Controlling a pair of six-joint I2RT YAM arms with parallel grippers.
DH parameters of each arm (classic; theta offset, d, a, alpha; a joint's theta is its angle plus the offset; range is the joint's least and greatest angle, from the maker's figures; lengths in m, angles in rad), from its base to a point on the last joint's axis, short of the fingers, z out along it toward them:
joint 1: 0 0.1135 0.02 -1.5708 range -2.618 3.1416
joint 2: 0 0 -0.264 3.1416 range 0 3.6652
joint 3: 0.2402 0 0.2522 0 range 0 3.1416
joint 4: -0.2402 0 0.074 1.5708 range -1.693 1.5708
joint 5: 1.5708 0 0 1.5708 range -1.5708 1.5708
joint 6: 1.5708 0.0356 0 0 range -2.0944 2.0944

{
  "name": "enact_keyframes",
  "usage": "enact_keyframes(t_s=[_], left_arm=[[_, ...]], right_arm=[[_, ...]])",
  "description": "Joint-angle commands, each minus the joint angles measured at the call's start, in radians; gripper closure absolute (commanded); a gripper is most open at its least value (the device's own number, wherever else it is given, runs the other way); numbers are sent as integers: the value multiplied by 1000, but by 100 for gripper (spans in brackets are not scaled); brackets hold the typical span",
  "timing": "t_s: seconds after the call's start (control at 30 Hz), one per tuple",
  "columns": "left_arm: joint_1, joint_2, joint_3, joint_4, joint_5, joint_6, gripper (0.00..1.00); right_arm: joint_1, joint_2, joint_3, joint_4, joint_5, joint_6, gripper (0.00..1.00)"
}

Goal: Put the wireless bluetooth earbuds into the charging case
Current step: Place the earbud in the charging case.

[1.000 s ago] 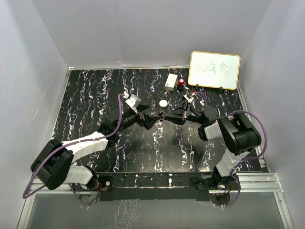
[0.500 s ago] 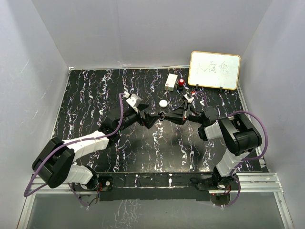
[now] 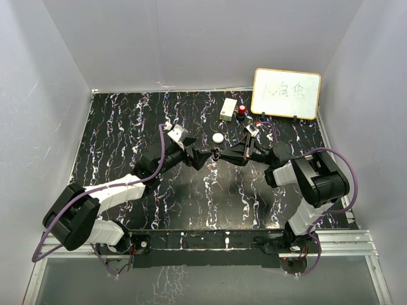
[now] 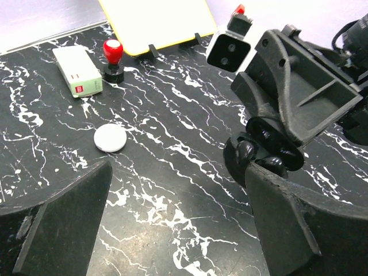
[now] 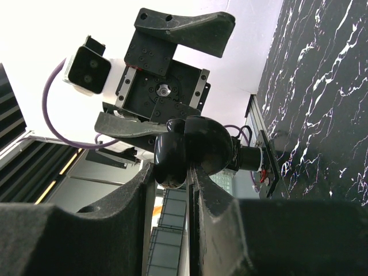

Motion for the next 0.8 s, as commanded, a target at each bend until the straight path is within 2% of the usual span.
enact_keyframes(t_s=[0.0, 0.77], left_arm=[[-4, -14, 24, -16, -21, 27, 1], [-4, 16, 63, 1, -7, 30, 1]], right_arm=[[1, -46, 7, 338, 4, -7, 100], [1, -46, -8, 339, 4, -13, 100]])
